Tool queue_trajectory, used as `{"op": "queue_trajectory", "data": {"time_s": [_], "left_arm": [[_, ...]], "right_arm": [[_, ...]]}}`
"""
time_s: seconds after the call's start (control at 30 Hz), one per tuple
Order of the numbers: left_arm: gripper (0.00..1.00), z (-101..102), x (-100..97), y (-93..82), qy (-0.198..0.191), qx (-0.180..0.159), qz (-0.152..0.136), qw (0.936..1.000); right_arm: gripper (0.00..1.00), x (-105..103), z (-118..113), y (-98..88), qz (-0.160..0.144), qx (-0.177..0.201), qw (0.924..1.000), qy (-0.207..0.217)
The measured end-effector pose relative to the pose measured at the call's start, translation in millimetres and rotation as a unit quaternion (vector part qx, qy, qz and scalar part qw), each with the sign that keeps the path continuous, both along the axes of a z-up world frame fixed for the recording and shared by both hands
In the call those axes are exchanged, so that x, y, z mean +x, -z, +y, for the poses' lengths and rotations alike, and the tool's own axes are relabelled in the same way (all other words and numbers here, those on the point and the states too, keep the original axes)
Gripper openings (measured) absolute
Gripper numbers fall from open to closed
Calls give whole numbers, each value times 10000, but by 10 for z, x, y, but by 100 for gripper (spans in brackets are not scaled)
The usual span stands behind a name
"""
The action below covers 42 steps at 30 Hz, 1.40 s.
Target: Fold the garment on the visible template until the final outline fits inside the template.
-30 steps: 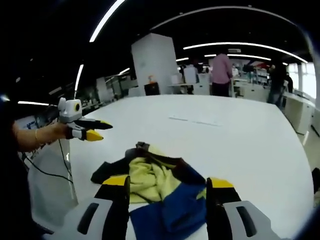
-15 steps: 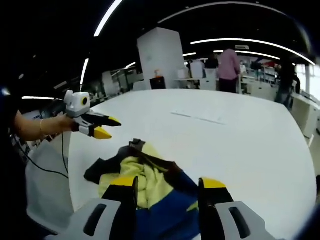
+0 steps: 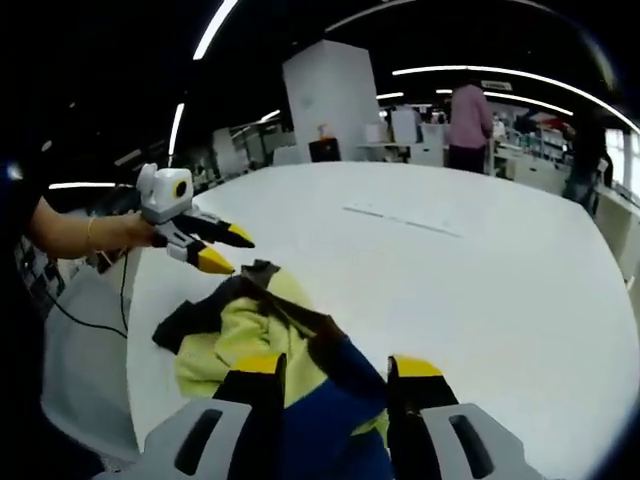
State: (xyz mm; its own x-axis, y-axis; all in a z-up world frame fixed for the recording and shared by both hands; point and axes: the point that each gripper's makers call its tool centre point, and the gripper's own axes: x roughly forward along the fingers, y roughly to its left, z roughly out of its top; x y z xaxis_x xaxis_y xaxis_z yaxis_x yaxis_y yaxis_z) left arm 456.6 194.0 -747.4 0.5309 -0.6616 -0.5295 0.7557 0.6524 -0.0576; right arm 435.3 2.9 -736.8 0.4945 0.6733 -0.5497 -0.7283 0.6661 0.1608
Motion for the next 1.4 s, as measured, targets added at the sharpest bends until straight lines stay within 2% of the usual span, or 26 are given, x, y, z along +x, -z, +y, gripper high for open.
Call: {"op": "queue_trajectory", "data": {"time_s": [0.27,0.43,0.6,0.67,0.73,0.8,1.07,1.23,1.4], "left_arm": [[27,-63,55,92,172,57,71,9998],[14,-88,82,130,233,96,52,9997],[4,-105,93,188,244,214,55,9995],[0,-106,96,192,200,153,106,9996],[0,-104,101,187,154,126,127,9997],[0,-104,102,169,132,109,133,9998],[0,-42,117,-41,-156,-85,-43,9998],[0,-28,122,-273,-342,-349,-171,9987],[0,-44,215,-486,-555,-602,-340,9961]], "right_arm": [[32,129,49,156,122,-60,9998,-143],[23,147,57,250,280,-88,9994,-169],[10,141,56,260,240,-155,9994,-205],[5,139,52,269,232,-184,9993,-229],[0,136,49,271,211,-217,9992,-252],[0,130,50,257,187,-216,9992,-275],[0,124,59,80,10,-53,9997,-254],[0,177,69,-170,-258,158,9994,-146],[0,357,34,-400,-547,328,9978,162]]}}
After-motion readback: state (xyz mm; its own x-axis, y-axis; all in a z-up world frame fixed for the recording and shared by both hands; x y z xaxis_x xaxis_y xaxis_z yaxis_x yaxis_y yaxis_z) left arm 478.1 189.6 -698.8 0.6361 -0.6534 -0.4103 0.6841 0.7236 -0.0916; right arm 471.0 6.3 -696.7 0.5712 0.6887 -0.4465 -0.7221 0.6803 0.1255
